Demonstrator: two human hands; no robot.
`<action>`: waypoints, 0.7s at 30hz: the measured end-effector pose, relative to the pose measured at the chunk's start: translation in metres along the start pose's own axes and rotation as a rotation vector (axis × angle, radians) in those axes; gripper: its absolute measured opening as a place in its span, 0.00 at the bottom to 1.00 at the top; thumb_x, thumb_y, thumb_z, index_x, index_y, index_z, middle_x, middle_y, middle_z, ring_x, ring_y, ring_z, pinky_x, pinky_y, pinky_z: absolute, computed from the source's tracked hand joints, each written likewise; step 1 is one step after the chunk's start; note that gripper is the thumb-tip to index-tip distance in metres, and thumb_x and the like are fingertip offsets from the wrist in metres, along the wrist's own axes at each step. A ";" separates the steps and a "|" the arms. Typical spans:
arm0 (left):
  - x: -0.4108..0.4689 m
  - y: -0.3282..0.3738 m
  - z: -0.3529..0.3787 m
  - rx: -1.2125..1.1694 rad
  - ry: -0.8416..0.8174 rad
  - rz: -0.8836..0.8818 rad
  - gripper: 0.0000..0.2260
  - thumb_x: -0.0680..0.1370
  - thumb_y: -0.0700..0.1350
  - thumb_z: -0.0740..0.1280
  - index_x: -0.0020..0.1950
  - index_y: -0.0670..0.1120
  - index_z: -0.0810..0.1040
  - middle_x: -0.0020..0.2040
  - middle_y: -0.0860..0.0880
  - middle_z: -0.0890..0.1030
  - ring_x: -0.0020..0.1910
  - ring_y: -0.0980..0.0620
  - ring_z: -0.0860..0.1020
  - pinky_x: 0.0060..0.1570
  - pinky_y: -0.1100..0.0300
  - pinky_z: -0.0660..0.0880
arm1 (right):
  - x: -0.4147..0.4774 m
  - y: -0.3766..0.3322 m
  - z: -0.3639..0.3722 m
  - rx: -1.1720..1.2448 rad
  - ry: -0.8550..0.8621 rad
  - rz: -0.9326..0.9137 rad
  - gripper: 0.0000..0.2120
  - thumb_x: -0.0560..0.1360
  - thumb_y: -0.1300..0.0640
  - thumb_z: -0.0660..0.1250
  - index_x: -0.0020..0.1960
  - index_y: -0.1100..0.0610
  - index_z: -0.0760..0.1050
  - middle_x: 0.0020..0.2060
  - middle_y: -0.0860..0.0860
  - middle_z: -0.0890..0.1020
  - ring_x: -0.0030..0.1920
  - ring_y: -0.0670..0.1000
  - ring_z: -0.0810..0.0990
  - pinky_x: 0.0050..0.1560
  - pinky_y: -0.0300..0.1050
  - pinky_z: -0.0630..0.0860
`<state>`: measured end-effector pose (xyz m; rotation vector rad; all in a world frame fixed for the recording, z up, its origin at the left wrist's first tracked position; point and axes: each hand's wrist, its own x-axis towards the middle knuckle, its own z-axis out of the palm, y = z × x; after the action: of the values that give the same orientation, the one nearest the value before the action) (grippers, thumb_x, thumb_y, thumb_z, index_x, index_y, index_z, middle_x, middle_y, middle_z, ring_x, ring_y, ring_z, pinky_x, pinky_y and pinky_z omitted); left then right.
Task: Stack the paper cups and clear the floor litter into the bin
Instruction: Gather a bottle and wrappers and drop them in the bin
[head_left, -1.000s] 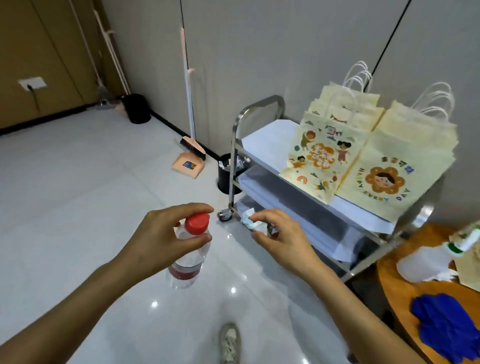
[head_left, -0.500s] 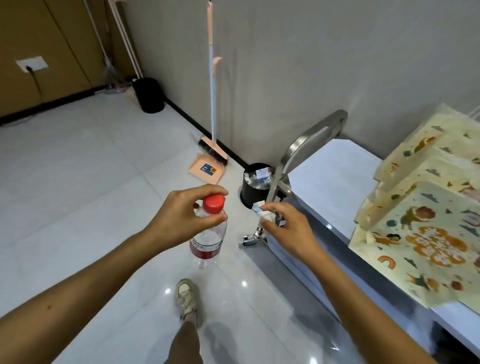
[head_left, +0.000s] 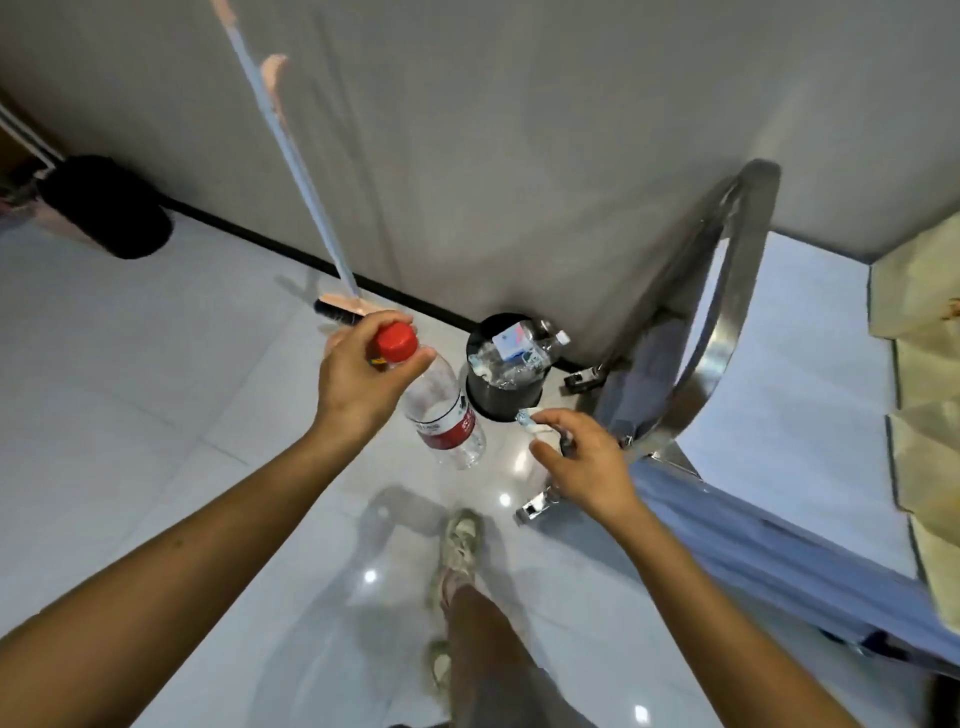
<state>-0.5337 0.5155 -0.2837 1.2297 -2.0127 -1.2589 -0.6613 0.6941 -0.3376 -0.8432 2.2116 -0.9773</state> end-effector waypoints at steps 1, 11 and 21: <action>0.028 -0.011 0.011 -0.013 -0.001 -0.023 0.15 0.68 0.45 0.74 0.52 0.52 0.76 0.53 0.49 0.79 0.51 0.52 0.77 0.54 0.63 0.74 | 0.024 0.007 0.010 0.017 0.022 0.031 0.13 0.71 0.63 0.69 0.55 0.56 0.77 0.51 0.54 0.78 0.38 0.47 0.72 0.40 0.23 0.66; 0.227 -0.116 0.127 -0.088 -0.081 -0.252 0.13 0.70 0.44 0.73 0.51 0.51 0.73 0.43 0.54 0.75 0.41 0.55 0.74 0.51 0.62 0.74 | 0.191 0.071 0.083 0.029 0.110 0.322 0.14 0.73 0.59 0.67 0.59 0.55 0.75 0.56 0.54 0.78 0.40 0.45 0.70 0.44 0.32 0.65; 0.336 -0.203 0.212 0.049 -0.403 -0.031 0.14 0.68 0.48 0.74 0.50 0.53 0.74 0.46 0.53 0.76 0.45 0.55 0.73 0.42 0.74 0.66 | 0.302 0.118 0.157 0.061 0.238 0.373 0.13 0.72 0.59 0.68 0.56 0.59 0.77 0.51 0.55 0.80 0.43 0.46 0.70 0.44 0.33 0.64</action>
<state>-0.7680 0.2850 -0.5855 1.0990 -2.3203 -1.5829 -0.7796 0.4695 -0.5926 -0.2789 2.4069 -0.9916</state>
